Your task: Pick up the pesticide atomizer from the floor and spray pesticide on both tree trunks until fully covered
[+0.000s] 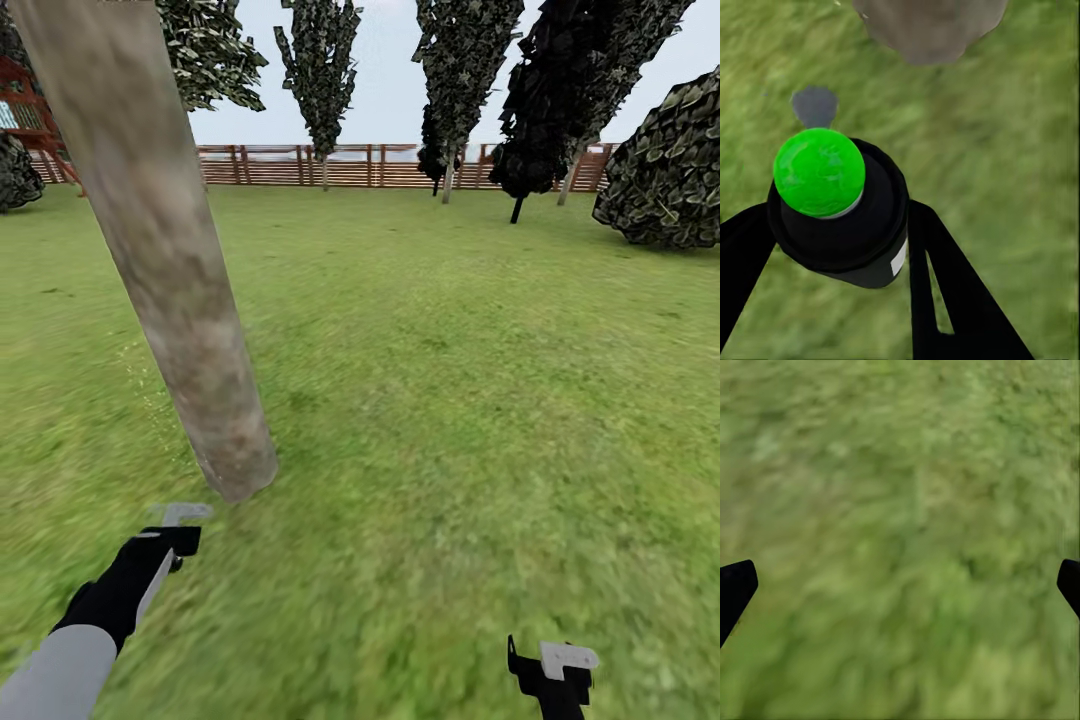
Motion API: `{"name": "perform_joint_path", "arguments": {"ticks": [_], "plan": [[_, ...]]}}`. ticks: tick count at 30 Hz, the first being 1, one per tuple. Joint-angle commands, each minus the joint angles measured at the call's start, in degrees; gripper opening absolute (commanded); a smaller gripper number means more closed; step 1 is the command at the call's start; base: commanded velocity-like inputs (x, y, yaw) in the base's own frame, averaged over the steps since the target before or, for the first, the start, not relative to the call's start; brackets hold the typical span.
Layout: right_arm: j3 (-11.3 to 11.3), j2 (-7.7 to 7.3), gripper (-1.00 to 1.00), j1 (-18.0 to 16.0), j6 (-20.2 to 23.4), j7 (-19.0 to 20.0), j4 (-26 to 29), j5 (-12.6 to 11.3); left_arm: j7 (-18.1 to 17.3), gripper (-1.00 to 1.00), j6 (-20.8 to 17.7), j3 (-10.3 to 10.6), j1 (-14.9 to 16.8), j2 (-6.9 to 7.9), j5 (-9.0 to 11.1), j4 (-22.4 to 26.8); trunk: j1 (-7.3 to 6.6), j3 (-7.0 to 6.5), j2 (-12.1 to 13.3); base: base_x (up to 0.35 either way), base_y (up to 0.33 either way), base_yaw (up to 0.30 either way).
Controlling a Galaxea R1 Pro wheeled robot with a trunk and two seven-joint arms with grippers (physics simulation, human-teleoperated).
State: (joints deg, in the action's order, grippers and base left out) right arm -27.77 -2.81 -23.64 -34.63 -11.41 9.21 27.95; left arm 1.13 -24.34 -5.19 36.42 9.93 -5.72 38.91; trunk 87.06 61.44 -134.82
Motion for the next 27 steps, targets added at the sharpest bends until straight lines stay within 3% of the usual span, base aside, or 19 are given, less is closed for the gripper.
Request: {"name": "perform_joint_path", "arguments": {"ticks": [1, 3, 5, 8, 10, 12, 14, 16, 17, 18, 19, 22, 24, 25, 27], "plan": [[0.0, 0.00, 1.00, 0.0, 0.0, 0.0, 0.0, 0.0, -0.8, -1.00, -0.1, 0.3, 0.3, -1.69, -0.3, 0.2, 0.00, 0.00, 0.0, 0.000, 0.000, 0.259], [0.0, 0.00, 1.00, 0.0, 0.0, 0.0, 0.0, 0.0, -1.4, -1.00, -0.3, 0.5, 0.5, -3.25, -0.3, 0.4, 0.00, 0.00, 0.0, 0.000, 0.000, 0.269], [0.0, 0.00, 1.00, 0.0, 0.0, 0.0, 0.0, 0.0, -1.7, -1.00, -0.4, 0.6, 0.9, -3.87, -0.2, 0.8, 0.00, 0.00, 0.0, 0.000, 0.000, 0.243], [0.0, 0.00, 1.00, 0.0, 0.0, 0.0, 0.0, 0.0, -1.7, -1.00, -0.5, 0.4, 2.3, -3.12, -0.1, 1.2, 0.00, 0.00, 0.0, 0.000, 0.000, 0.070], [0.0, 0.00, 1.00, 0.0, 0.0, 0.0, 0.0, 0.0, -1.8, -1.00, -0.6, 0.2, 4.1, -1.54, 0.0, 1.3, 0.00, 0.00, 0.0, 0.000, 0.000, 0.013], [0.0, 0.00, 1.00, 0.0, 0.0, 0.0, 0.0, 0.0, -1.8, -1.00, -0.6, 0.3, 4.2, -0.98, 0.0, 1.3, 0.00, 0.00, 0.0, 0.000, 0.000, 0.003], [0.0, 0.00, 1.00, 0.0, 0.0, 0.0, 0.0, 0.0, -1.8, -1.00, -0.5, 0.5, 4.1, -1.47, 0.0, 1.4, 0.00, 0.00, 0.0, 0.000, 0.000, 0.001], [0.0, 0.00, 1.00, 0.0, 0.0, 0.0, 0.0, 0.0, -2.4, -1.00, -0.6, 0.6, 4.4, -3.21, -0.1, 1.4, 0.00, 0.00, 0.0, 0.000, 0.000, 0.000], [0.0, 0.00, 1.00, 0.0, 0.0, 0.1, 0.0, 0.0, -3.4, -1.00, -1.3, 0.5, 5.0, -3.11, 0.0, 1.5, 0.00, 0.00, 0.0, 0.000, 0.000, 0.000], [0.0, 0.00, 1.00, 0.0, 0.0, 0.1, 0.0, 0.0, -4.0, -1.00, -3.1, 0.2, 7.2, -0.36, 0.0, 2.0, 0.00, 0.00, 0.0, 0.000, 0.000, 0.000], [0.0, 0.00, 1.00, 0.0, 0.0, 0.1, 0.0, 0.0, -4.3, -1.00, -3.4, 0.3, 7.3, 0.38, 0.0, 2.8, 0.00, 0.00, 0.0, 0.000, 0.000, 0.000], [0.0, 0.00, 1.00, 0.0, 0.0, 0.1, 0.0, 0.0, -4.5, -1.00, -3.9, 0.6, 7.0, -1.58, -0.1, 6.2, 0.00, 0.00, 0.0, 0.000, 0.000, 0.000], [0.0, 0.00, 1.00, 0.0, 0.0, 0.1, 0.0, 0.0, -4.5, -1.00, -5.7, 1.0, 6.9, -3.93, -0.3, 8.0, 0.00, 0.00, 0.0, 0.000, 0.000, 0.000], [0.0, 0.00, 1.00, 0.0, 0.0, 0.1, 0.0, 0.0, -4.5, -1.00, -8.6, 2.1, 6.9, -4.93, -0.2, 11.2, 0.00, 0.00, 0.0, 0.000, 0.000, 0.000], [0.0, 0.00, 1.00, 0.0, 0.0, 0.1, 0.0, 0.0, -4.6, -1.00, -11.0, 2.3, 7.1, -4.85, -0.1, 13.8, 0.00, 0.00, 0.0, 0.000, 0.000, 0.000]]}}
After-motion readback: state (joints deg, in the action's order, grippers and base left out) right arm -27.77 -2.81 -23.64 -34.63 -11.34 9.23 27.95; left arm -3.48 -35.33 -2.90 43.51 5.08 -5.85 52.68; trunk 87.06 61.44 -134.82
